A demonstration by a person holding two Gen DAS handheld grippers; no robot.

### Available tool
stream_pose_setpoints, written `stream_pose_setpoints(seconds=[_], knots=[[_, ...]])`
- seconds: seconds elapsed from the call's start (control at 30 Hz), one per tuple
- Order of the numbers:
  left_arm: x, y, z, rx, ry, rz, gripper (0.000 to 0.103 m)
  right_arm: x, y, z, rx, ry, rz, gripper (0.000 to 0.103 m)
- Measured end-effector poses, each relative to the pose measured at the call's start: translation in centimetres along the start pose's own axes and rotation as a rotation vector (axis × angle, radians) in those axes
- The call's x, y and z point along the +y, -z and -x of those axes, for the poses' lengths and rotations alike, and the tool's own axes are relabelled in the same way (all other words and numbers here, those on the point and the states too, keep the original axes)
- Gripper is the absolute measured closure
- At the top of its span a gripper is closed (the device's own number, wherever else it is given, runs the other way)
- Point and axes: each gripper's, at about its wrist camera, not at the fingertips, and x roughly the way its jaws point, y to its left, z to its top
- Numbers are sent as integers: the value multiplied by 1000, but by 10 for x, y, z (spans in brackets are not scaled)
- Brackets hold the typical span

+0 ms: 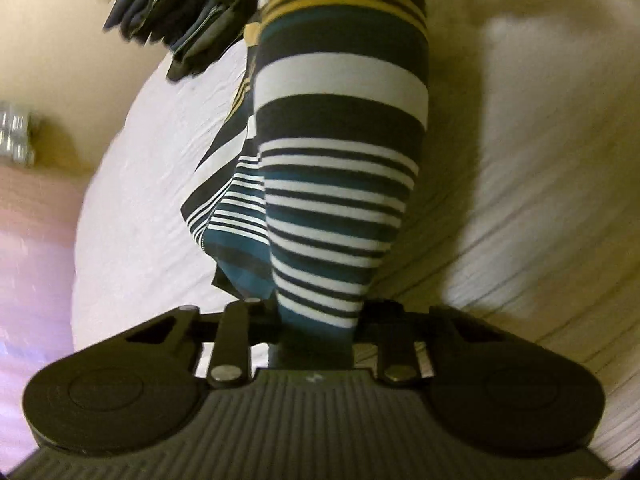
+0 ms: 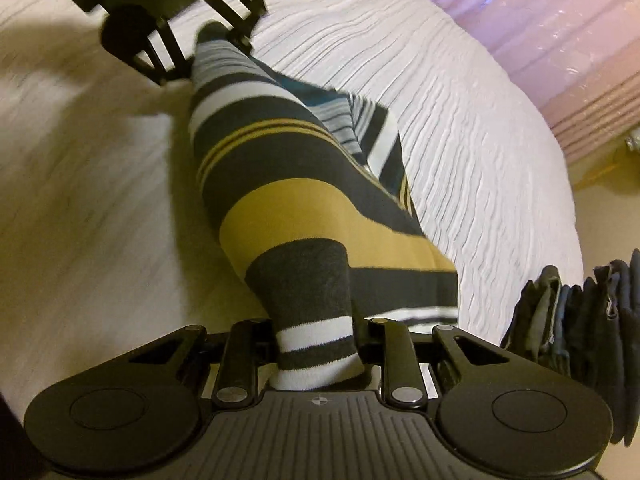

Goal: Fold clothes

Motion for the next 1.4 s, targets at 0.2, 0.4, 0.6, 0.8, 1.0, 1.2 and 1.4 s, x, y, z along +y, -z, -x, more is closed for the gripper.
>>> stream_pose_setpoints(seconds=[0.2,0.4,0.6,0.8,1.0,1.2,1.4], knots=[[-37,-53,35,143,10,235,88,-15,39,4,-48,-69,80,80],[-77,-105,75,222,-8,390,89,-17,80,14,-87,-107,138,80],[-123,-134,98,223,-42,448,89,-1,110,28,-86,-70,161,80],[-153,-138,101,211,-131,470,89,21,131,26,-100,-25,186,80],[-173,-142,97,212,-197,483,89,26,146,17,-130,-12,234,79],[-187,-153,86,234,-310,525,89,18,167,0,-247,-1,239,80],[-215,-177,77,257,-459,579,90,21,205,-19,-421,45,222,80]])
